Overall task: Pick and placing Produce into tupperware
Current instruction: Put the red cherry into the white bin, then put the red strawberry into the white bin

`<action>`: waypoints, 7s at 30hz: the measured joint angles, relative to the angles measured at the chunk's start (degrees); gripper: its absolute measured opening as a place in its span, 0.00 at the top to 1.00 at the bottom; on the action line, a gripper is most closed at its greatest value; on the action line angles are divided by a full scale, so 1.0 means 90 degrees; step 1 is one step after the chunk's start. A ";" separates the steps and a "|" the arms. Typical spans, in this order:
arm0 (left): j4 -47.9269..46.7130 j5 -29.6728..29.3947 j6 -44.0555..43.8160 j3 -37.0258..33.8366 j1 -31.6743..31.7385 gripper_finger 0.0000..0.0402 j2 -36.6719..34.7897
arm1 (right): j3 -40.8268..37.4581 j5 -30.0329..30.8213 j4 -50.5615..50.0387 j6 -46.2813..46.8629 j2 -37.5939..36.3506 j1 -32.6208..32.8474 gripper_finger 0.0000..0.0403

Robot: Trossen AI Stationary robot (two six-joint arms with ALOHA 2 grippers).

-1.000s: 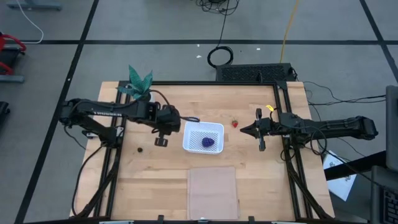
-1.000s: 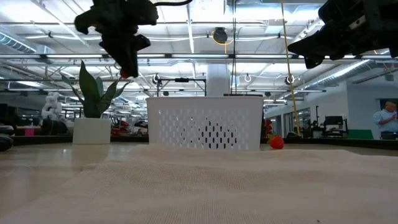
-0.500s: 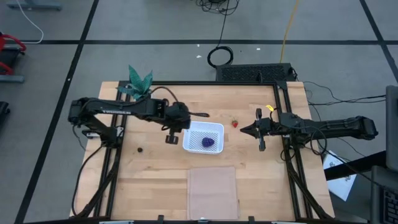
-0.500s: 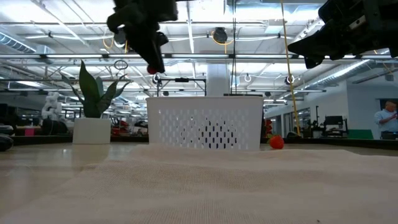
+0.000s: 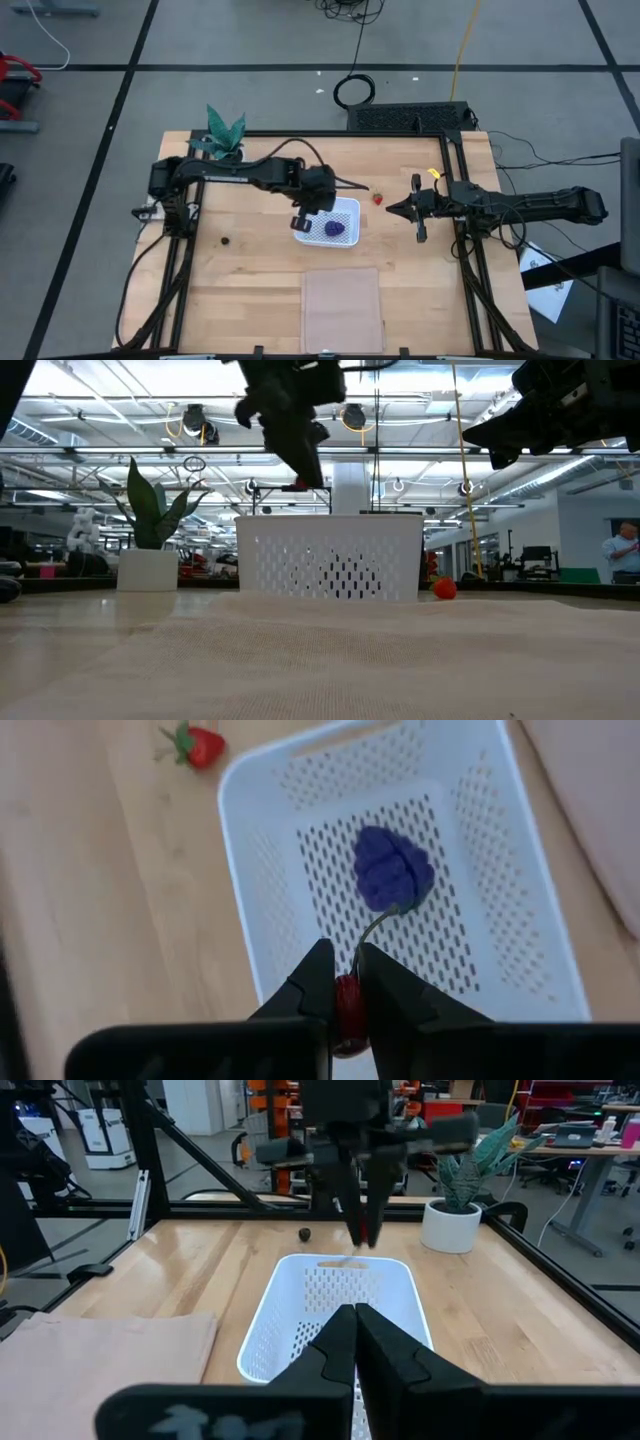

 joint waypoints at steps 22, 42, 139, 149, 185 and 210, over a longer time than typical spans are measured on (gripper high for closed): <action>0.0345 0.0395 0.0028 0.0049 0.0122 0.92 0.1081 | -0.0002 0.0000 -0.0010 -0.0012 -0.0002 -0.0002 1.00; -0.0086 0.0503 -0.0609 0.0049 0.0294 0.92 0.1157 | -0.0001 0.0000 -0.0051 -0.0003 -0.0002 0.0000 1.00; 0.0293 0.0144 -0.0819 -0.0320 0.0054 0.87 0.1414 | -0.0002 0.0000 -0.0053 0.0003 -0.0002 -0.0002 1.00; 0.0293 0.0154 -0.0861 -0.0320 0.0012 0.69 0.1414 | -0.0001 0.0000 -0.0053 0.0002 -0.0002 -0.0001 1.00; -0.0656 -0.0449 -0.0786 -0.0293 -0.0102 0.98 -0.0091 | -0.0005 0.0005 -0.0053 0.0002 0.0088 -0.0002 1.00; 0.0397 -0.0585 -0.0323 -0.1197 0.0307 0.99 -0.2469 | -0.0005 0.0007 -0.0002 0.0002 0.0134 -0.0002 1.00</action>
